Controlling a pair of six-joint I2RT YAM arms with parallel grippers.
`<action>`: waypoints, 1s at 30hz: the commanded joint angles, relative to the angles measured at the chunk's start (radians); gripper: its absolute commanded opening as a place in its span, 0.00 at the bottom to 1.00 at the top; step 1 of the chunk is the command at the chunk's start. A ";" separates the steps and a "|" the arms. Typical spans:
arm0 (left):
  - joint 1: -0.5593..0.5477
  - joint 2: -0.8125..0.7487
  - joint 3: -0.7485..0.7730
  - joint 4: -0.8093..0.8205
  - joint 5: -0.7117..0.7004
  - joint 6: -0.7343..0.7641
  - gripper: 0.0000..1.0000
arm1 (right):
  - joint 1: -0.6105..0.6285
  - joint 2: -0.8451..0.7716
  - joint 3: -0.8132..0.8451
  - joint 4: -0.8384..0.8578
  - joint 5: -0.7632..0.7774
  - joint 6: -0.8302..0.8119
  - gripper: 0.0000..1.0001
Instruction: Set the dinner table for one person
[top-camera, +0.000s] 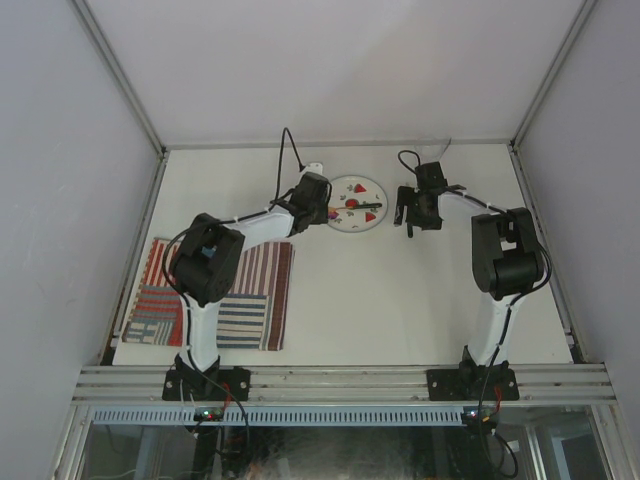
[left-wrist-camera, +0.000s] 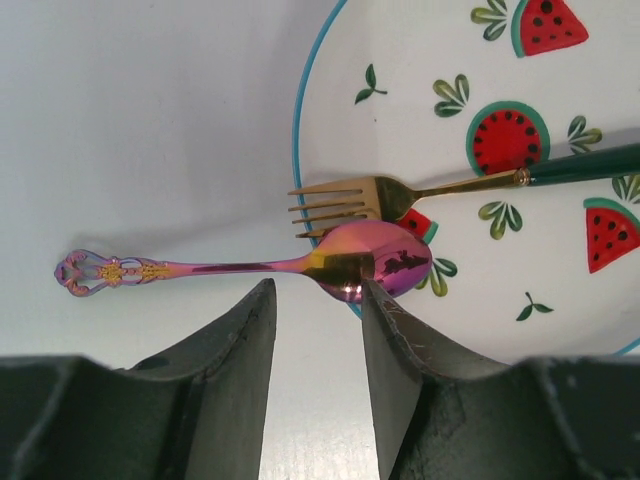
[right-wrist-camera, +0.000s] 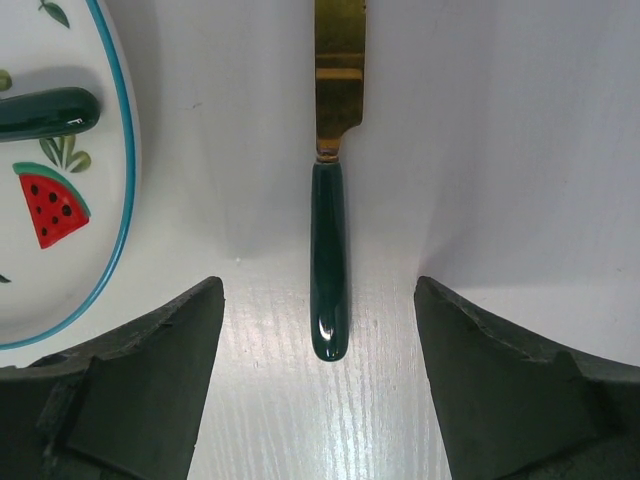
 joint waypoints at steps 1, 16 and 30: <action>-0.005 0.009 0.063 -0.008 -0.028 0.018 0.44 | -0.009 -0.039 -0.005 0.032 -0.022 0.011 0.76; 0.008 0.097 0.178 -0.129 0.000 0.008 0.44 | -0.016 -0.034 -0.005 0.035 -0.044 0.011 0.76; 0.010 0.059 0.124 -0.083 -0.011 0.009 0.42 | -0.016 -0.023 0.006 0.026 -0.049 0.009 0.76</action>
